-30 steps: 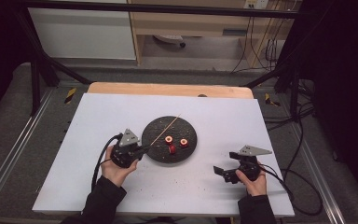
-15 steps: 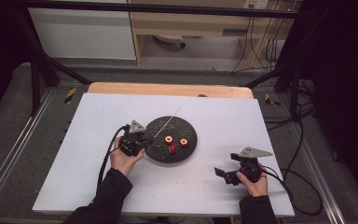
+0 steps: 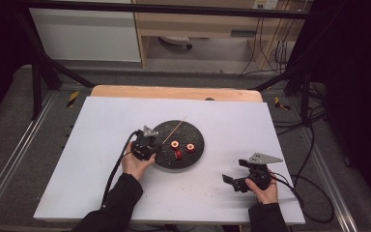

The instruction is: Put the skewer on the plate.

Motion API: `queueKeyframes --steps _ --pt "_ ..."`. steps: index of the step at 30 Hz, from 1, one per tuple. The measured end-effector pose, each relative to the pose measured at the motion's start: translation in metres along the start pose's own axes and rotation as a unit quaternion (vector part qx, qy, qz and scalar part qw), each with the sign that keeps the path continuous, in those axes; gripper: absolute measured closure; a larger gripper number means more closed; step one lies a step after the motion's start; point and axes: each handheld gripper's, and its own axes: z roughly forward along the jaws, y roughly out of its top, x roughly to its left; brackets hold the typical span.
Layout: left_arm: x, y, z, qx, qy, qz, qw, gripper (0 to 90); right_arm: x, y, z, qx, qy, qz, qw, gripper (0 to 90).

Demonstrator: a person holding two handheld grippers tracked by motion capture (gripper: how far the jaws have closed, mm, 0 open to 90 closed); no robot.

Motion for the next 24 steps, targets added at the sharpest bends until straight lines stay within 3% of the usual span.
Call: queueKeyframes --steps 15,20,24 --pt "-0.0047 -0.0009 0.0065 0.013 0.010 0.006 0.9998 88.1 0.0001 -0.0003 0.0014 0.004 0.002 0.002 1.0000 1.4" --pt "-0.0050 -0.0011 0.0059 0.011 0.003 0.004 0.9999 87.4 0.0002 -0.0006 0.0014 0.004 0.001 0.001 1.0000 1.4" --pt "-0.0052 -0.0009 -0.0005 0.007 -0.003 0.014 0.9999 81.6 0.0001 -0.0006 0.0018 0.005 0.000 0.001 1.0000 1.4"
